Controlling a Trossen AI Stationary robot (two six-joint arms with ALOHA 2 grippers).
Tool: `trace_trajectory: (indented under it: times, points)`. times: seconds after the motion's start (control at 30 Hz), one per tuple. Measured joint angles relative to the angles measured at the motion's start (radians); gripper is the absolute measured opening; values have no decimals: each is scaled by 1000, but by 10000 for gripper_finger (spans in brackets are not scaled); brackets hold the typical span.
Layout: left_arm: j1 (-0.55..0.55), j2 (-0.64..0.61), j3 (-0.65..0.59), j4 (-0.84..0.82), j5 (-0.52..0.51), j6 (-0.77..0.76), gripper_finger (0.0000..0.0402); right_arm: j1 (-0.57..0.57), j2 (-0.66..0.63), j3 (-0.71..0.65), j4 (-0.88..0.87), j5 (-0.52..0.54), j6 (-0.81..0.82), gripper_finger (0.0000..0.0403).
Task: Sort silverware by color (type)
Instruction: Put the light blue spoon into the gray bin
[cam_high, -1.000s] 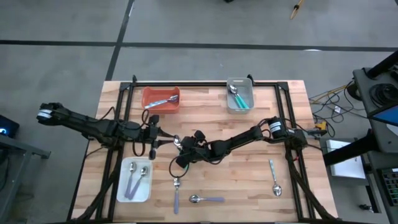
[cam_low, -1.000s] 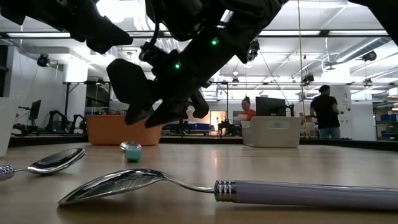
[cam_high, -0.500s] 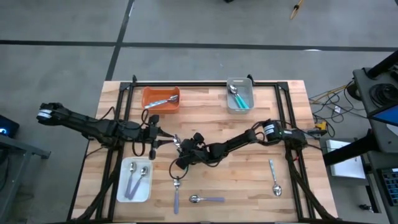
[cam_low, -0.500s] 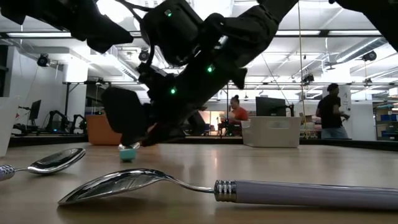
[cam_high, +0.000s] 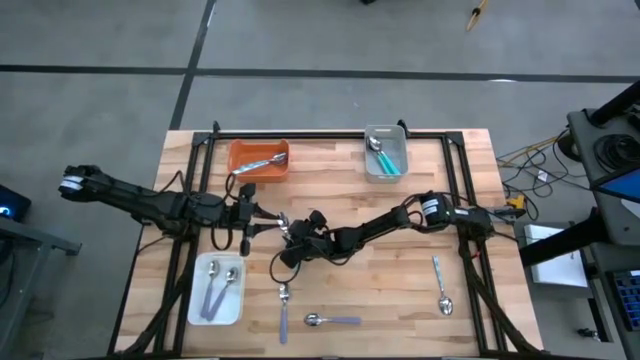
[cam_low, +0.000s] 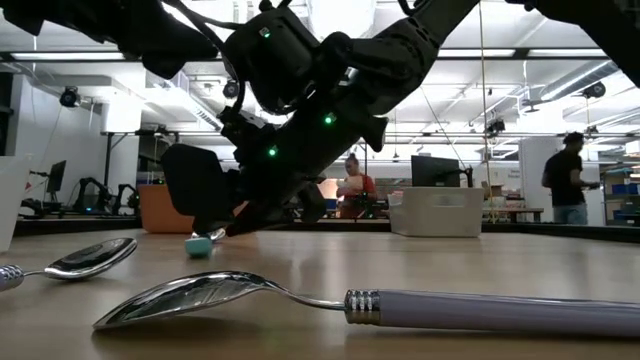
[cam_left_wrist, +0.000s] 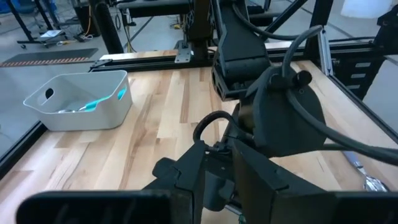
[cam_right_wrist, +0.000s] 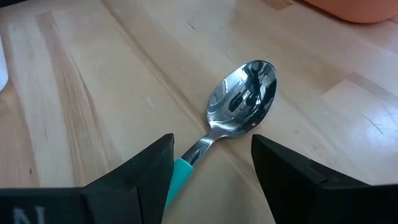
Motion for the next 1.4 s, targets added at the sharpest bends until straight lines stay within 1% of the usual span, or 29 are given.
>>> trace_trajectory:
  times: [0.23, 0.47, 0.63, 0.7, 0.8, 0.93, 1.0, 1.07, 1.2, 1.4]
  points:
    - [0, -8, 13, 1, 0, -16, 63, 0, 6, -1, -4, -5, -2, 207]
    - [0, -73, 13, -76, 0, -48, 63, -1, 6, -2, -4, -8, -2, 207]
    - [0, -103, 6, -90, 0, -66, 63, -6, -5, -4, 0, -10, 1, 207]
    - [0, -106, 1, -90, 0, -66, 63, -13, -9, -4, -7, -27, -6, 207]
    - [0, -106, -1, -90, 1, -66, 63, -30, -12, -1, -58, -84, -25, 207]
    - [0, -106, -1, -91, 1, -66, 63, -39, -20, -1, -213, -89, -26, 207]
    - [0, -106, -2, -91, 1, -65, 63, -37, -35, 5, -248, -76, -40, 206]
    - [0, -106, -2, -92, 1, -65, 63, -37, -56, 1, -297, -86, -69, 206]
    - [0, -104, -2, -94, 1, -65, 63, -39, -86, 1, -299, -91, -85, 204]
    - [0, -105, -2, -94, 1, -65, 63, -40, -96, 0, -308, -118, -100, 174]
